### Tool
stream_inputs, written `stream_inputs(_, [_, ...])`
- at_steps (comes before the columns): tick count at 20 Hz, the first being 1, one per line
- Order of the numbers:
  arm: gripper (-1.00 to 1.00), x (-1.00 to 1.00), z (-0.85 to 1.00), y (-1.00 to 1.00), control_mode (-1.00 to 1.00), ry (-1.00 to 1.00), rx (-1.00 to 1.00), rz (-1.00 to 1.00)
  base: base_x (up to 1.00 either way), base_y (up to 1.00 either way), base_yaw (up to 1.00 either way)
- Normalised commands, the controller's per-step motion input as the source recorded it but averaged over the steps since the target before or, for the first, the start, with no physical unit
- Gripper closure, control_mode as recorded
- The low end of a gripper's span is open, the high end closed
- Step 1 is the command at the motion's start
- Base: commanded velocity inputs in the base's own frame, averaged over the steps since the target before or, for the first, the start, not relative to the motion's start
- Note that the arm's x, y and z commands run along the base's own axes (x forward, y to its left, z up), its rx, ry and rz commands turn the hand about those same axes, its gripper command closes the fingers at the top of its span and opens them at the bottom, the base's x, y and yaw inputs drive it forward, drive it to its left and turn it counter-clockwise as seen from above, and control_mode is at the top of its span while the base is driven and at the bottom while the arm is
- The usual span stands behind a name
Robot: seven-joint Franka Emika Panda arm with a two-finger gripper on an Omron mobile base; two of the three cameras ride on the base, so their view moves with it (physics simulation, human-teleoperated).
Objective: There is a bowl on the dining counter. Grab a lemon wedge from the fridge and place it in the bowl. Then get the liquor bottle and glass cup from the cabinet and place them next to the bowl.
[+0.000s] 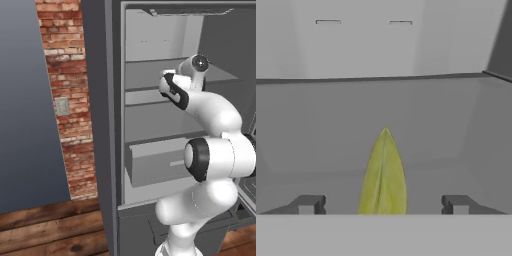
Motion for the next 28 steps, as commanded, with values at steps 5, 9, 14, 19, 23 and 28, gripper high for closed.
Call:
stream_inputs(5, [1.0, 0.09, -0.24, 0.01, -1.0, 0.0, 0.0, 0.0, 0.0, 0.0, 0.0])
stream_inputs(9, [1.0, 0.08, -0.21, 0.0, -1.0, 0.01, 0.0, 0.0, 0.0, 0.0, 0.0])
stream_inputs(14, [1.0, 0.07, -0.09, 0.0, -1.0, 0.03, 0.0, 0.0, 0.0, 0.0, 0.0])
stream_inputs(19, [1.0, 0.01, 0.0, 0.0, -1.0, 0.0, 0.0, 0.0, 0.0, 0.0, 0.0])
stream_inputs(23, [1.0, 0.0, 0.0, 0.0, -1.0, 0.0, 0.0, 0.0, 0.0, 0.0, 0.0])
stream_inputs(28, [1.0, -0.18, 0.0, 0.01, -1.0, -0.05, 0.0, 0.0, 0.0, 0.0, 0.0])
